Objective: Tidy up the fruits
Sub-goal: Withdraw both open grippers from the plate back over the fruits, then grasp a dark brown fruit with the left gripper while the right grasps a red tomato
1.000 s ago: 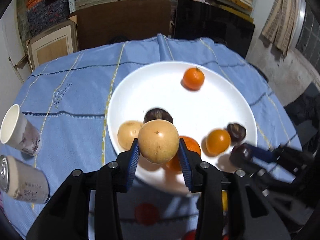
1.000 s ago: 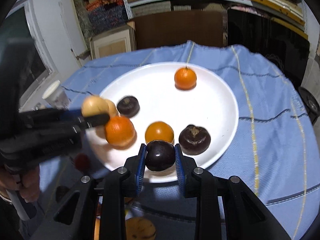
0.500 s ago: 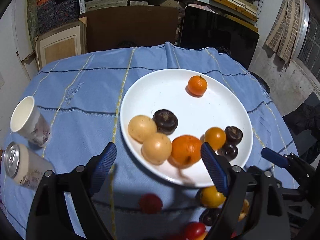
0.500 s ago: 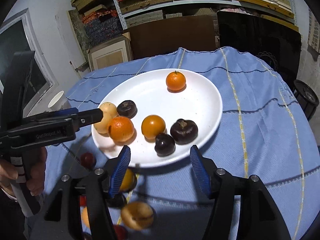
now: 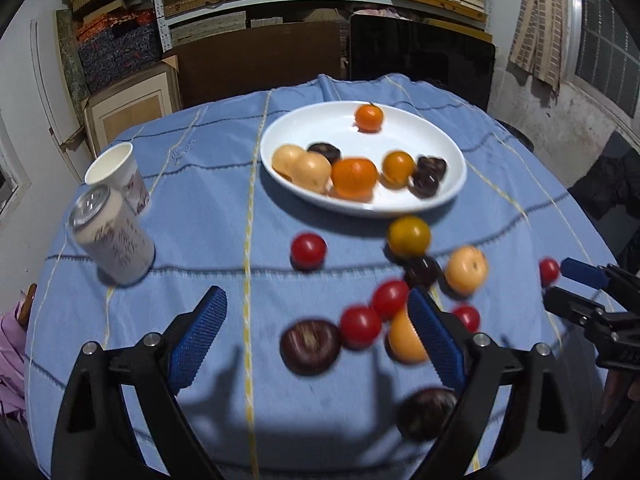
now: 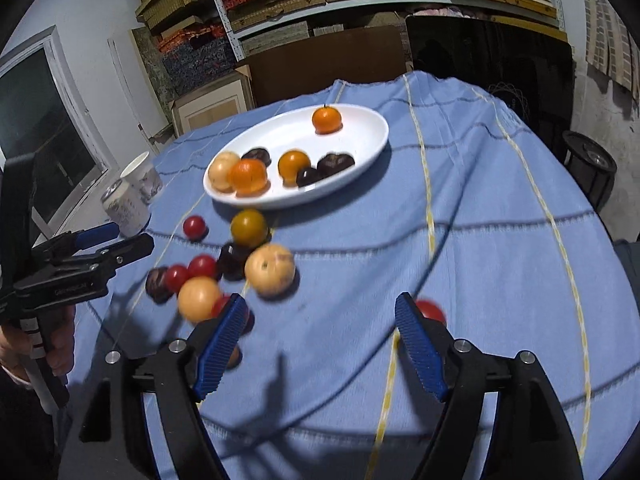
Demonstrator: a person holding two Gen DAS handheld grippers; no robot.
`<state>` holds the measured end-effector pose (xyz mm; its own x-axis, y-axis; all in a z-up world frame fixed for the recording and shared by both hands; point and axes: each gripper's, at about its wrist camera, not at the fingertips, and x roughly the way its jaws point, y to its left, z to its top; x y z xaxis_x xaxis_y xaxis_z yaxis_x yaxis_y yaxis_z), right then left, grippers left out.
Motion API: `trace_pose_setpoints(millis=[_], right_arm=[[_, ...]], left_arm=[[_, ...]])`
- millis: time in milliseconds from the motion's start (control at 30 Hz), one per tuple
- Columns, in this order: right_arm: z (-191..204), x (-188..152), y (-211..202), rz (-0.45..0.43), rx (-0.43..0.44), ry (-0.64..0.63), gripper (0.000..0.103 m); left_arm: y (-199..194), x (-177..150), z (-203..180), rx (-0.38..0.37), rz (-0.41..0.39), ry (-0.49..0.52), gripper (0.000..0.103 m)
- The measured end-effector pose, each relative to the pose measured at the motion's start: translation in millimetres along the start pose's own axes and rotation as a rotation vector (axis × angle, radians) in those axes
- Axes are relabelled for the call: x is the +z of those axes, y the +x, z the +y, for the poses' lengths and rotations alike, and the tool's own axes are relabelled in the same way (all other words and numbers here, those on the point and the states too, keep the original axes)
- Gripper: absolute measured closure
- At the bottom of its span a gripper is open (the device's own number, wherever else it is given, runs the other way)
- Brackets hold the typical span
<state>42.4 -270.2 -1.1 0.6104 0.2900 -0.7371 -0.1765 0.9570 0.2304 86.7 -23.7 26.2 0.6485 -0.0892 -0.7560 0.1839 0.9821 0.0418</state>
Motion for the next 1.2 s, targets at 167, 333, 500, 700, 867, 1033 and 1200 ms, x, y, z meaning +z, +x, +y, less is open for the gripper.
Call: trace_pose_setpoints(millis=[167,333,500,700,867,1033,1200], right_arm=[[8,-23,-7,0.012,0.017,-0.006,0.025],[10,-33,-15,0.015,0.006,-0.009,0.021],[5,-40,-24,0.004,0.007,-0.006,0.018],[-11,-40,-28,-0.013,-0.029,0.018,0.018],[-29,-24,-22,-0.029,-0.137,0.037,0.018],[-43,-7,1,0.022,-0.225,0.023,0.045],[-43,0,20,0.061,-0.25,-0.031,0.05]], left_arm=[[-13,-35,-18,-0.033,0.023,0.037,0.013],[-7,-53,-35,-0.056,0.069,0.062,0.013],[3,-60,-45,-0.075,0.108,0.057,0.014],[12,-71,-56,-0.126,0.127,0.101,0.056],[11,-74,-58,-0.127,0.126,0.117,0.057],[11,-73,-56,-0.145,0.129,0.102,0.057],[11,-73,-55,-0.149,0.129,0.101,0.056]])
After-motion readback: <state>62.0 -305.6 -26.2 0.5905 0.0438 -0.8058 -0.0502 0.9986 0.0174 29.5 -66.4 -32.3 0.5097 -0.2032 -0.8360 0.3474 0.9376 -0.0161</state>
